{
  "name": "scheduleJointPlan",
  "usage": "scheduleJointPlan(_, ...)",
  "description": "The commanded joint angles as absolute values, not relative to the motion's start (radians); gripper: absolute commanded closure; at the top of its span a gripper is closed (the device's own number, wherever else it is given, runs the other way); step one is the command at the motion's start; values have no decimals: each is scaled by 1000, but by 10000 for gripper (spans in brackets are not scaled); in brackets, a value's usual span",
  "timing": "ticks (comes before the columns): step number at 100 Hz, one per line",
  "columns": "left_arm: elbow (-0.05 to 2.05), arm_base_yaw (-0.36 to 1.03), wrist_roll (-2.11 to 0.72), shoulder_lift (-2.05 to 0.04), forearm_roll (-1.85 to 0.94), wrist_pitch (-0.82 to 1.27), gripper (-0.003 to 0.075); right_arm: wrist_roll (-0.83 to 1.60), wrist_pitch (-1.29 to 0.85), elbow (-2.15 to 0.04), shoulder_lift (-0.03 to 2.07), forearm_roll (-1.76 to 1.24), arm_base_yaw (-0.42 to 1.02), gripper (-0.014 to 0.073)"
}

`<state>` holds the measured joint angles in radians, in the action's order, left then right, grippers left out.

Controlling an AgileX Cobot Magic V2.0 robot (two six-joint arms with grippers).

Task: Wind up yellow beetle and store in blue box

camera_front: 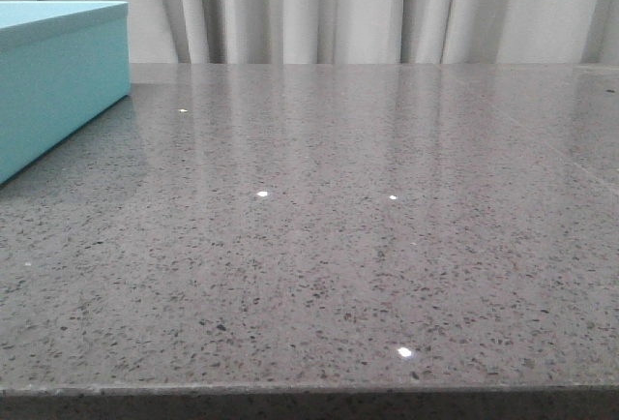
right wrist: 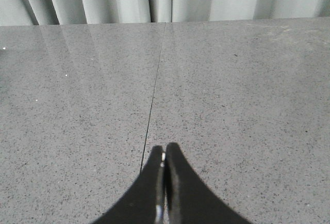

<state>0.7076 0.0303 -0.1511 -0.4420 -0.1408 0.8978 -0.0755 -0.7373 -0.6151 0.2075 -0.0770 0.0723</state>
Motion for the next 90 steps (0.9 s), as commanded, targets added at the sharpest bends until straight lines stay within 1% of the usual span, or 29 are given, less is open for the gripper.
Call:
scheduleJointPlan(1, 701, 29, -143, -404, -167, 812, 739, -67, -633, -617, 196, -70, 72, 657)
scheduleJointPlan(15, 689, 29, -143, -371, -178, 810, 739, -67, -624, -603, 173, -70, 72, 661)
scheduleJointPlan(90, 686, 29, -143, -373, -196, 810, 739, -67, -622, -603, 173, -70, 72, 661)
